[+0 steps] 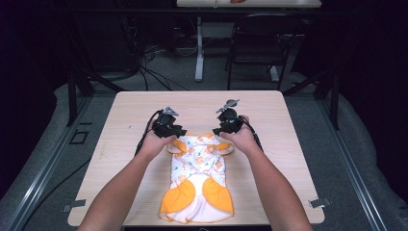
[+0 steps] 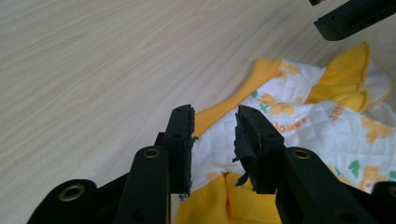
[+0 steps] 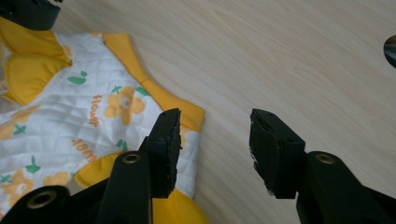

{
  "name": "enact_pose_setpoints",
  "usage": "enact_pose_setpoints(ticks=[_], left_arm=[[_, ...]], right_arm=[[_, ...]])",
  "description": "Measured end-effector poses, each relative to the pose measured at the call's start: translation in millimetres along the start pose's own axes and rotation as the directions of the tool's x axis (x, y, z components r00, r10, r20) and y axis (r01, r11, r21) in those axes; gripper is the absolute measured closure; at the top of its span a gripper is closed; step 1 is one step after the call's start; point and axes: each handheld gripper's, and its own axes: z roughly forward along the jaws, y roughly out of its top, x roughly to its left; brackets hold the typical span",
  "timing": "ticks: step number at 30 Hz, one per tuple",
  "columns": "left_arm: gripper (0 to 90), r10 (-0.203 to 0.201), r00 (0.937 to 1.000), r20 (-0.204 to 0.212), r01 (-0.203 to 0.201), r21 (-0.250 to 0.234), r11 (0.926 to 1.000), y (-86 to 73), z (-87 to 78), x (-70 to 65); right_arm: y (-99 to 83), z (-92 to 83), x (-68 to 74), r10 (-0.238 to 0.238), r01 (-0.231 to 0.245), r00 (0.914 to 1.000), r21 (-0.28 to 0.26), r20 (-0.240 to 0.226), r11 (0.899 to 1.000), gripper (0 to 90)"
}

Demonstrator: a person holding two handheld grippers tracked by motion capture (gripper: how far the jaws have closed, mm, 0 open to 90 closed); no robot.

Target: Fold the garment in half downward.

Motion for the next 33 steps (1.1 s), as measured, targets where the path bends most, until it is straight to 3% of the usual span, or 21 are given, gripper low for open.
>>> enact_pose_setpoints(ticks=[3,6,13,21,28,29,33], left_arm=[[68.3,-0.021,0.9998,-0.002,0.021,0.008,0.9997,-1.1,2.1,3.4],[71.5,-0.035,0.9994,-0.006,0.035,0.023,0.9991,-3.3,5.3,7.4],[71.9,-0.051,0.9987,0.008,0.051,0.043,0.9978,-8.3,12.7,12.2],[70.8,-0.049,0.9987,-0.012,0.05,0.064,0.9967,-14.8,19.4,12.2],[66.1,-0.05,0.9986,-0.018,0.051,0.087,0.9949,-18.4,27.2,12.5],[65.2,-0.053,0.9983,-0.024,0.055,0.088,0.9946,-19.3,28.1,12.5],[60.3,-0.052,0.9982,-0.029,0.055,0.102,0.9932,-22.4,31.4,12.2]], right_arm=[[-0.8,4.2,-0.1,0.01,-0.01,0.9999,0.015,-0.007,1.0,53.3],[-0.7,7.8,2.1,0.005,-0.005,0.9999,0.015,-0.011,1.0,64.2],[-0.3,14.6,5.6,0.004,-0.003,0.9997,0.029,-0.024,1.0,72.3],[-4.3,25.1,9.7,-0.019,0.023,0.9982,0.076,-0.057,0.997,72.3],[-6.4,29.6,10.0,-0.044,0.049,0.998,0.108,-0.045,0.993,69.3],[-7.7,31.9,11.4,-0.02,0.025,0.9987,0.096,-0.046,0.995,68.7],[-9.4,35.9,10.5,-0.034,0.038,0.9989,0.139,-0.031,0.99,65.0]])
